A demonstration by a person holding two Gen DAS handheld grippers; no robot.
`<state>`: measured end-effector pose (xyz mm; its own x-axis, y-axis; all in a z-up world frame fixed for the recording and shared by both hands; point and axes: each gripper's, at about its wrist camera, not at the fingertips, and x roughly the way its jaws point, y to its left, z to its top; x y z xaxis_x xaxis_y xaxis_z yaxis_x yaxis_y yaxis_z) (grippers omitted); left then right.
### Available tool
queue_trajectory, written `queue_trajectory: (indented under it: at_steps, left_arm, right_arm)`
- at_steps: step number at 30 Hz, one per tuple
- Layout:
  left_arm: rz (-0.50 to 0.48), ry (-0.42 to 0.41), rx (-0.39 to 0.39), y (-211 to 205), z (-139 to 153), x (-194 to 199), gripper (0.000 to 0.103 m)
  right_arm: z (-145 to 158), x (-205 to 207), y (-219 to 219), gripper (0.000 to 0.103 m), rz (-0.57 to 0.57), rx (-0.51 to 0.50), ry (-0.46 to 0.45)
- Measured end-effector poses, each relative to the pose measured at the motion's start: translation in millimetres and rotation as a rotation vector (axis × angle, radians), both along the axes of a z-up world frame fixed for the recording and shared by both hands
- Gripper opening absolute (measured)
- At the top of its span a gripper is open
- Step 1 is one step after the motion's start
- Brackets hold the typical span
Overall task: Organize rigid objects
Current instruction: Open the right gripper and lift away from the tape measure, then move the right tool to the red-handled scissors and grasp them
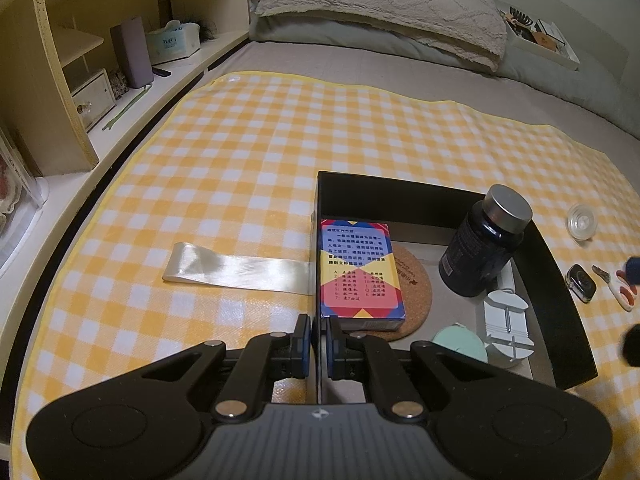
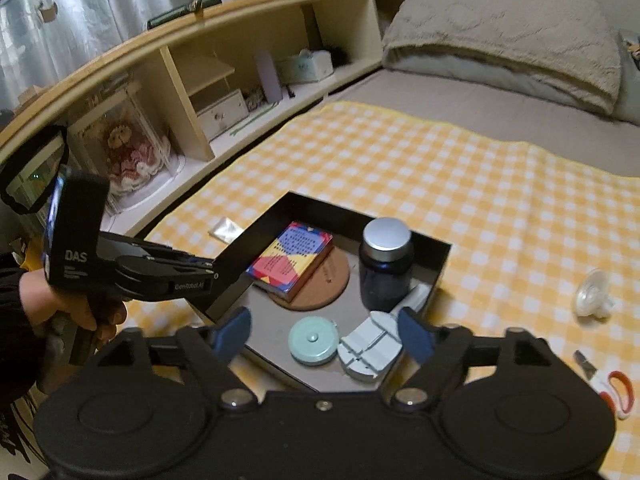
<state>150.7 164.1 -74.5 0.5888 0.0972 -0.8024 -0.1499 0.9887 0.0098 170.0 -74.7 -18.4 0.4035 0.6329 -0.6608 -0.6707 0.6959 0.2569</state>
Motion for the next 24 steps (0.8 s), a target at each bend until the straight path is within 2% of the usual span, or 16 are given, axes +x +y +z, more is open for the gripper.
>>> queue_trajectory:
  at_steps: [2,4,10,15,24]
  left_arm:
    - [0.000,-0.001,0.003,-0.6,0.0,-0.2,0.007]
    - [0.001,-0.001,0.004,-0.8,0.0,-0.4,0.007]
    - [0.002,-0.002,0.006,-1.1,0.0,-0.8,0.007]
    - [0.002,-0.002,0.007,-1.7,0.2,-0.8,0.007]
    - [0.000,-0.003,0.008,-0.9,0.8,-1.0,0.007]
  right_arm:
    - [4.0,-2.5,-8.0,0.097,-0.018,0.002,-0.034]
    - [7.6,-4.8,-16.5,0.103,-0.041,0.011,-0.065]
    - [13.5,3.4,-57.4,0.103,-0.159,0.045,-0.125]
    - [7.1,15.7,-91.3,0.103,-0.267,0.023,-0.154]
    - [-28.5,39.2,-147.7,0.103,-0.412,-0.065,-0.141]
